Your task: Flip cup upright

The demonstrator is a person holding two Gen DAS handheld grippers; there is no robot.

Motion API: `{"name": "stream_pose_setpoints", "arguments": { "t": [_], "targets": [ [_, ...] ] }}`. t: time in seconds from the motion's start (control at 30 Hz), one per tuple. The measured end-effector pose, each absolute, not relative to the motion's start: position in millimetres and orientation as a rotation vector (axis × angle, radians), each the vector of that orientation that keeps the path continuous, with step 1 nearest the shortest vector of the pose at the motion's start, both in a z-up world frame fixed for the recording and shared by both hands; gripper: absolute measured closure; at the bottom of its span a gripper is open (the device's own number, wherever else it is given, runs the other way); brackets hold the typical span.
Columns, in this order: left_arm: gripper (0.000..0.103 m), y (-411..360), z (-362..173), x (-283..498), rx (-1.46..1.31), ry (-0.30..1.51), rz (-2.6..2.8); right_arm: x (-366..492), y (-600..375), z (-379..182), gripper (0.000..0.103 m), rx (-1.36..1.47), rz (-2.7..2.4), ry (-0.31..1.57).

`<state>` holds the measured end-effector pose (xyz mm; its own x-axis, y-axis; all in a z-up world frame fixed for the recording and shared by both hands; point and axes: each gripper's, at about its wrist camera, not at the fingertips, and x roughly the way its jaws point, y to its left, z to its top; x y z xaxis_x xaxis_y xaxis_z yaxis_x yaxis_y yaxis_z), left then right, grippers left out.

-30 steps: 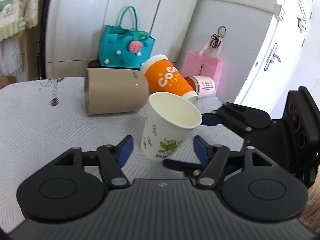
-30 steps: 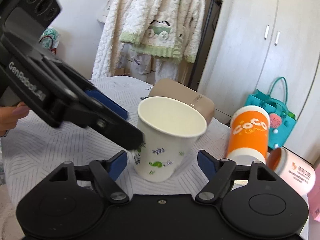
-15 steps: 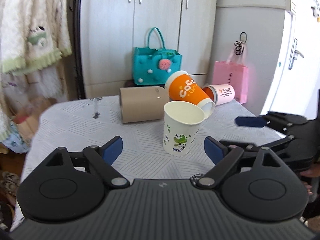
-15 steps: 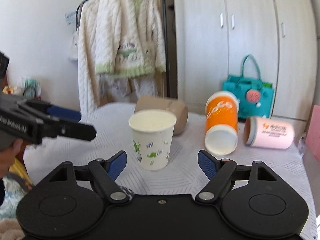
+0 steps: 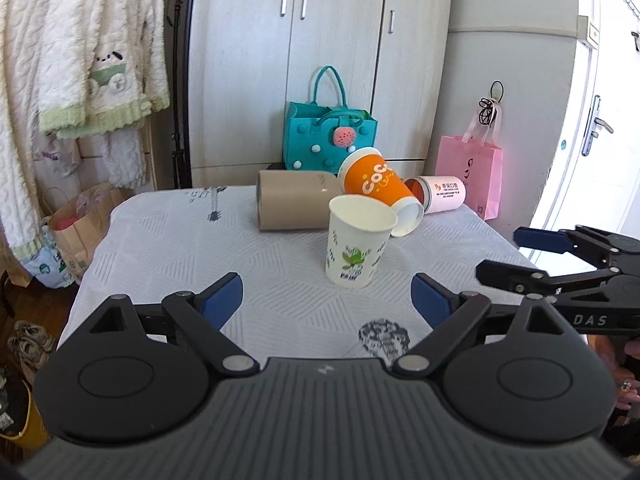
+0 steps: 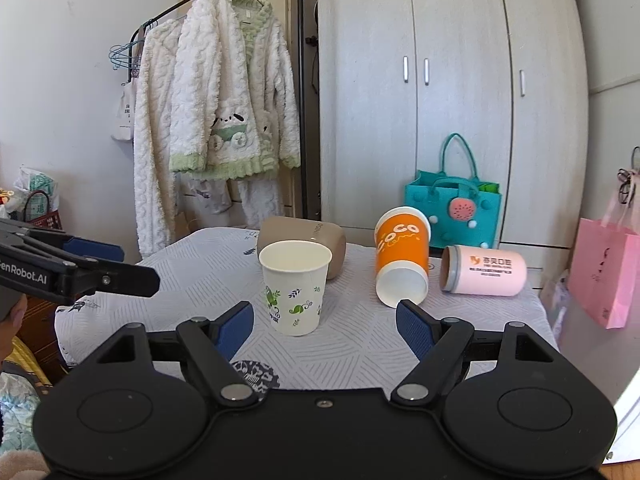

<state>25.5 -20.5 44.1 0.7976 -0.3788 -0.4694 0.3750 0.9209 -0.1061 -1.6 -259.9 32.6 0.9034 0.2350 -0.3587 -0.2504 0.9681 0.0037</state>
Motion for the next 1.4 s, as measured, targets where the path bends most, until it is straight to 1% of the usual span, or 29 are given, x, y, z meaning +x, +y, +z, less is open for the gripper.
{"name": "stream_pose_setpoints", "arguments": {
  "t": [0.17, 0.3, 0.4, 0.6, 0.67, 0.7, 0.77, 0.8, 1.07, 1.23, 1.4],
  "targets": [
    [0.011, -15.8, 42.1, 7.8, -0.002, 0.506, -0.382, -21.0, -253.0, 32.7, 0.021, -0.031, 0.218, 0.347],
    [0.009, -14.2, 40.9, -3.0, -0.005, 0.493, -0.361, -33.9, -247.1, 31.9, 0.02, -0.014, 0.206, 0.343],
    [0.008, -13.2, 41.1, -14.0, 0.015, 0.462, -0.323, -45.3, -243.7, 30.3, 0.017, -0.002, 0.239, 0.321],
    [0.006, -10.6, 45.1, -26.4, 0.033, 0.445, -0.29, -53.7, -237.5, 27.2, 0.017, -0.008, 0.226, 0.315],
    [0.003, -10.8, 44.6, -26.7, 0.038, 0.448, -0.273, -55.1, -238.3, 27.9, 0.012, -0.001, 0.213, 0.314],
    [0.0, -11.6, 43.6, -26.5, 0.041, 0.451, -0.262, -55.6, -238.7, 28.3, 0.01, 0.002, 0.2, 0.31],
    [0.0, -14.1, 41.0, -24.6, 0.048, 0.469, -0.234, -56.4, -240.2, 28.7, 0.001, 0.013, 0.169, 0.303],
    [0.0, -16.2, 39.1, -22.5, 0.053, 0.485, -0.22, -56.6, -240.3, 28.6, 0.0, 0.017, 0.158, 0.298],
    [0.0, -26.8, 25.8, -15.0, 0.072, 0.531, -0.193, -53.9, -232.3, 24.4, 0.0, -0.002, 0.079, 0.315],
    [0.0, -29.2, 24.6, -18.2, 0.08, 0.508, -0.159, -49.1, -226.2, 20.0, 0.0, -0.027, 0.013, 0.335],
    [0.0, -25.1, 27.3, -19.0, 0.071, 0.506, -0.137, -42.4, -232.7, 15.2, 0.0, 0.026, -0.027, 0.373]
  ]
}}
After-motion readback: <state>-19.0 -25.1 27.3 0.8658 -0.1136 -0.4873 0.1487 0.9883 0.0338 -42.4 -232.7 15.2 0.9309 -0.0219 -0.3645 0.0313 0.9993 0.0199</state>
